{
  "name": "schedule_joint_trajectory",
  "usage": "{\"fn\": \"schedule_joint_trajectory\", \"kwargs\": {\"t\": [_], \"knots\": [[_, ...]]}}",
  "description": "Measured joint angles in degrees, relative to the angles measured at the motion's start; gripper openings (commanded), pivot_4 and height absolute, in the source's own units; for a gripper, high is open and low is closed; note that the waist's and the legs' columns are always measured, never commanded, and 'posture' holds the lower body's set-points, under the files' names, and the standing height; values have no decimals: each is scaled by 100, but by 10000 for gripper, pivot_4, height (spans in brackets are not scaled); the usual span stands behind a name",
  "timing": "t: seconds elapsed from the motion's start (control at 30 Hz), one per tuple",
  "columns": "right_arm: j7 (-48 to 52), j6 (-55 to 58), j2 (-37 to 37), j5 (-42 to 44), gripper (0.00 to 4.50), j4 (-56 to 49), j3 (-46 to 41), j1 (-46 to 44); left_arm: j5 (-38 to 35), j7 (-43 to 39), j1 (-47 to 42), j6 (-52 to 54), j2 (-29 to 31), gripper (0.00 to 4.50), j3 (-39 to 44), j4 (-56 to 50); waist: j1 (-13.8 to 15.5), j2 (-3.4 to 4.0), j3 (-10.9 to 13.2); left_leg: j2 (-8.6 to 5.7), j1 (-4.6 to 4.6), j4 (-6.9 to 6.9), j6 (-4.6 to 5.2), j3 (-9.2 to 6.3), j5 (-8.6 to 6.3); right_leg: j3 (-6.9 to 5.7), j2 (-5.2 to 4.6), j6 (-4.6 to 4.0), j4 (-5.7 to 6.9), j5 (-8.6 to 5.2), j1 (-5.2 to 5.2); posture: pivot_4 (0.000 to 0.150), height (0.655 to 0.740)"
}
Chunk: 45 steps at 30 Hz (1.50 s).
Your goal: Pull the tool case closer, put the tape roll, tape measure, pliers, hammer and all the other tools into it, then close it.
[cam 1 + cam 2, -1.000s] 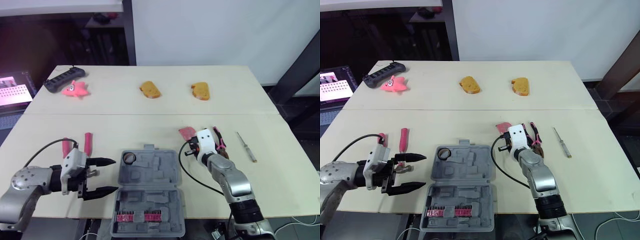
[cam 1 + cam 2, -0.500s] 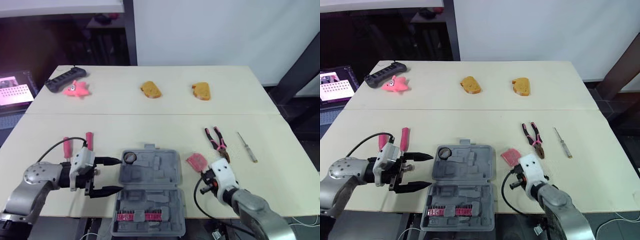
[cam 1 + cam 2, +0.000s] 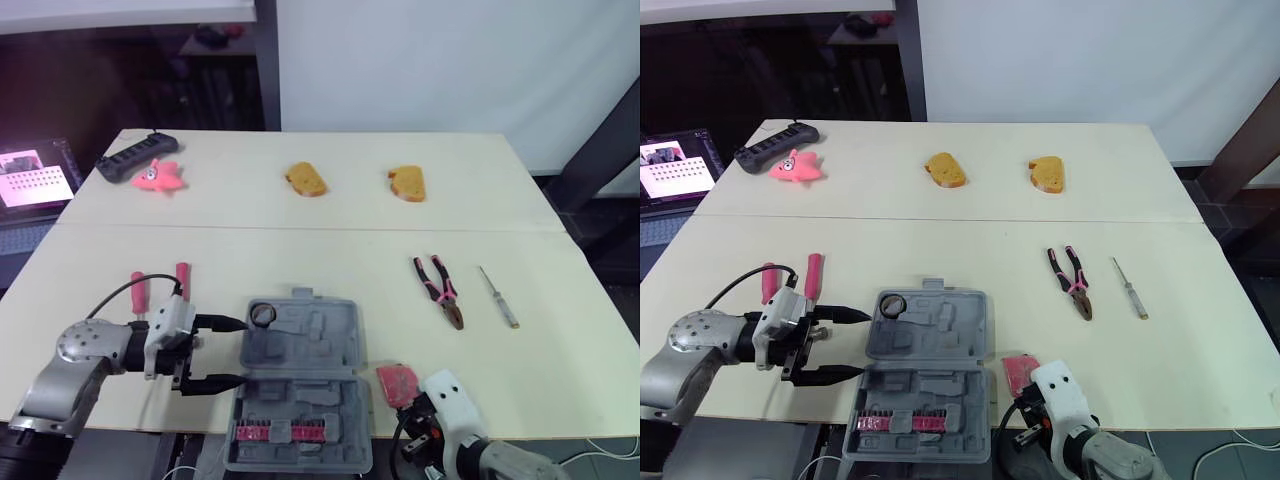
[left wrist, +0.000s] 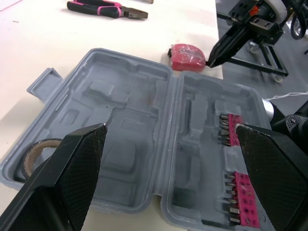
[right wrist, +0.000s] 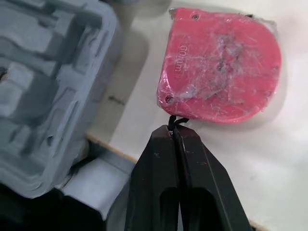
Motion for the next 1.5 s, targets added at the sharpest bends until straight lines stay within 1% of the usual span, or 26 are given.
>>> {"fn": "schedule_joint_trajectory", "kwargs": {"t": [0.13, 0.17, 0.23, 0.27, 0.3, 0.47, 0.53, 0.63, 0.7, 0.77, 0.83, 0.87, 0.93, 1.0, 1.1, 1.2, 1.3, 1.5], "knots": [[-39, 131, 12, 73, 653, 0, -42, -12, 9, -19, -6, -1, 0, 45000, 0, 0, 1, 0, 0, 0, 0, -1, 0, 0, 0, 0, -1, 0, -3, 0, 1, 1500, 7400], [-43, 148, 12, 92, 3117, 0, -47, -14, 11, -19, -8, -1, 0, 45000, 0, 0, 1, 0, 0, 0, 0, -1, 0, 0, 0, 0, 0, 0, -2, 0, 1, 1500, 7400], [-53, 153, -1, 102, 9652, 0, -47, -15, 16, -19, -10, 0, 0, 45000, 0, 0, 1, 0, 0, 0, 0, -1, 0, 0, 0, 0, 0, 0, -3, 0, 1, 1500, 7400], [-54, 154, -8, 111, 13646, -1, -52, -16, 20, -19, -14, 0, 0, 45000, 0, 0, 0, 0, 0, 0, -1, -1, 0, 0, 0, 0, -1, 0, -3, 0, 1, 1500, 7400], [-41, 157, -17, 136, 19249, -1, -76, -16, 33, -18, -20, 1, 0, 45000, -1, 0, 0, 0, 0, 0, -1, 0, 0, 0, 0, 0, 0, 0, -3, 0, 1, 1500, 7400], [147, 279, -273, 422, 43746, -100, -441, -11, 40, -14, -48, 2, 0, 45000, 0, -1, 1, 0, 0, 0, 0, 0, 0, 0, 0, 0, 0, 0, -4, 0, 1, 1500, 7400], [229, 276, -474, 679, 44481, -121, -678, -20, 41, -12, -46, 2, 0, 45000, 1, -1, 1, 0, 0, 0, 0, 0, 0, 0, 0, 0, 0, 0, -4, 0, 3, 1500, 7400], [410, 223, -1046, 1277, 44481, -151, -1234, -101, 42, 1, -30, 5, 1, 45000, 1, -7, -1, -2, 0, 0, 1, 1, 0, 1, 0, 0, -1, 0, -6, 1, 5, 1500, 7400], [767, 96, -1790, 1699, 44481, -157, -1584, -349, 42, 34, 11, 17, 1, 45000, 2, -31, -13, 0, 1, 0, 3, 3, 0, 6, 0, 4, -1, 0, -7, 1, 6, 1500, 7400], [1259, -149, -2469, 1834, 44481, -152, -1806, -748, 40, 57, 42, 50, 1, 45000, 2, -81, -6, -3, 1, 0, 4, 2, 0, 6, 0, 3, 1, 0, -7, 1, 8, 1500, 7400], [1987, -782, -3158, 1763, 44481, -23, -1669, -1226, 39, 66, 66, 83, 0, 45000, -9, -103, -1, 0, 3, 0, 4, 0, 1, 6, 0, 3, 0, 2, -8, 1, 8, 1500, 7400], [2532, -1447, -3667, 1502, 44481, 198, -1340, -1494, 40, 63, 63, 83, -1, 45000, -10, -111, -1, 0, 3, 0, 5, 2, 0, 6, 0, 1, 0, 3, -11, 1, 9, 1500, 7400], [3194, -2332, -4124, 1084, 44481, 633, -864, -1826, 35, 50, 37, 82, -16, 45000, -19, -133, 18, -6, 3, 1, -2, 3, 0, 5, 0, -3, -2, 6, -23, 3, 12, 1500, 7400], [3884, -3351, -4381, 551, 44481, 1269, -225, -2318, 33, 26, 0, 69, -36, 45000, -48, -138, 7, -5, 5, 0, -3, 4, 0, 6, 0, -2, -6, 15, -44, 11, 20, 1500, 7400], [4730, -4610, -4354, -169, 44481, 2187, 646, -3067, -16, 9, -43, -18, -133, 45000, -32, -174, -1, -5, 6, 0, -5, 4, 0, 7, 0, -3, -7, 18, -56, 14, 25, 1500, 7400], [5204, -5287, -4100, -668, 44481, 2869, 1273, -3571, -132, 18, 44, -138, -216, 45000, 114, -216, -5, -3, 7, 1, -3, -1, 0, 6, 0, -4, -5, 23, -51, 16, 21, 1500, 7400], [5405, -5565, -3858, -976, 44481, 3272, 1633, -3757, -221, 2, 298, -291, -223, 45000, 309, -294, -10, 0, 9, 1, -3, -2, 1, 6, 0, -4, -5, 23, -49, 16, 19, 1500, 7400], [5489, -5614, -3524, -1413, 44481, 3718, 1998, -3931, -417, -72, 724, -515, -218, 45000, 599, -613, 14, 1, 9, -1, -2, 7, 1, 6, 0, -3, -6, 18, -49, 16, 25, 1500, 7400]]}}
